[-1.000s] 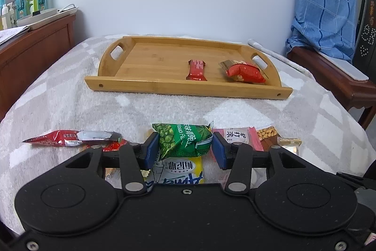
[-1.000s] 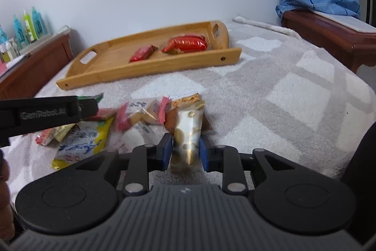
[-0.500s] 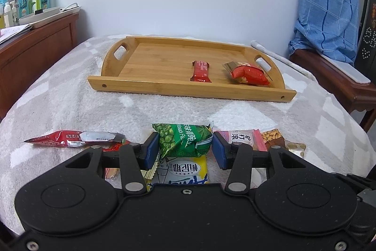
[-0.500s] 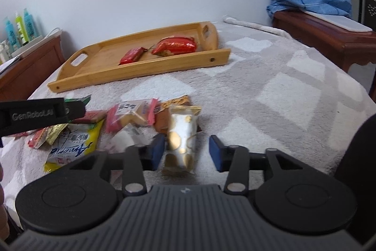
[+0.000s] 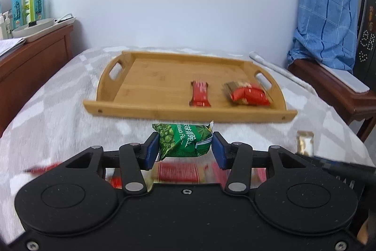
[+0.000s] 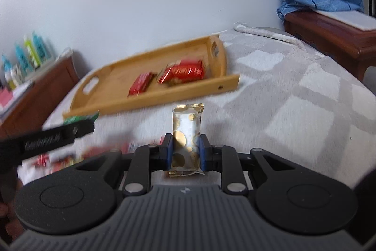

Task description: Organize snacks

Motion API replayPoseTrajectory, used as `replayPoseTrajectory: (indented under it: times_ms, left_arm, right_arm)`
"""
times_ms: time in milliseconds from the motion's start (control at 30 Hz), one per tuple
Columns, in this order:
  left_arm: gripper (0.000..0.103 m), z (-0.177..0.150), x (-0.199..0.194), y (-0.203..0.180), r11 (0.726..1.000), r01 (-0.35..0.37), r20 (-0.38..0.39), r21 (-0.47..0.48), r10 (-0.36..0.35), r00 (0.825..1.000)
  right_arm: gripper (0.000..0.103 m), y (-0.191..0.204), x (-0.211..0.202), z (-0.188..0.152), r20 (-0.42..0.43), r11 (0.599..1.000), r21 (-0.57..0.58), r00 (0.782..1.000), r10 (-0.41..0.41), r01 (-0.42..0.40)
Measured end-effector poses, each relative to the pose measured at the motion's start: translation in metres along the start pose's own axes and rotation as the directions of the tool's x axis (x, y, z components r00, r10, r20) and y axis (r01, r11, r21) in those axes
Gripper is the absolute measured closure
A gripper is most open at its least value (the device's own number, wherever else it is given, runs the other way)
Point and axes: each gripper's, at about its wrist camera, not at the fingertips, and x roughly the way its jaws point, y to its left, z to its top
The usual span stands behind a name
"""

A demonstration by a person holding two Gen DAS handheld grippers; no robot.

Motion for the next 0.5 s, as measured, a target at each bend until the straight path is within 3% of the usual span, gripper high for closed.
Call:
replayPoseTrajectory:
  times_ms: [300, 500]
  left_arm:
    - [0.058, 0.049, 0.035, 0.005, 0.999, 0.023, 0.007, -0.036, -0.023, 1.0]
    - [0.058, 0.077, 0.07, 0.009, 1.0, 0.007, -0.002, -0.008, -0.007, 1.0]
  right_arm:
    - [0.077, -0.028, 0.042, 0.074, 0.036, 0.991, 0.119, 0.998, 0.057, -0.061]
    - [0.077, -0.031, 0.08, 0.119, 0.046, 0.988, 0.122, 0.995, 0.09, -0.095]
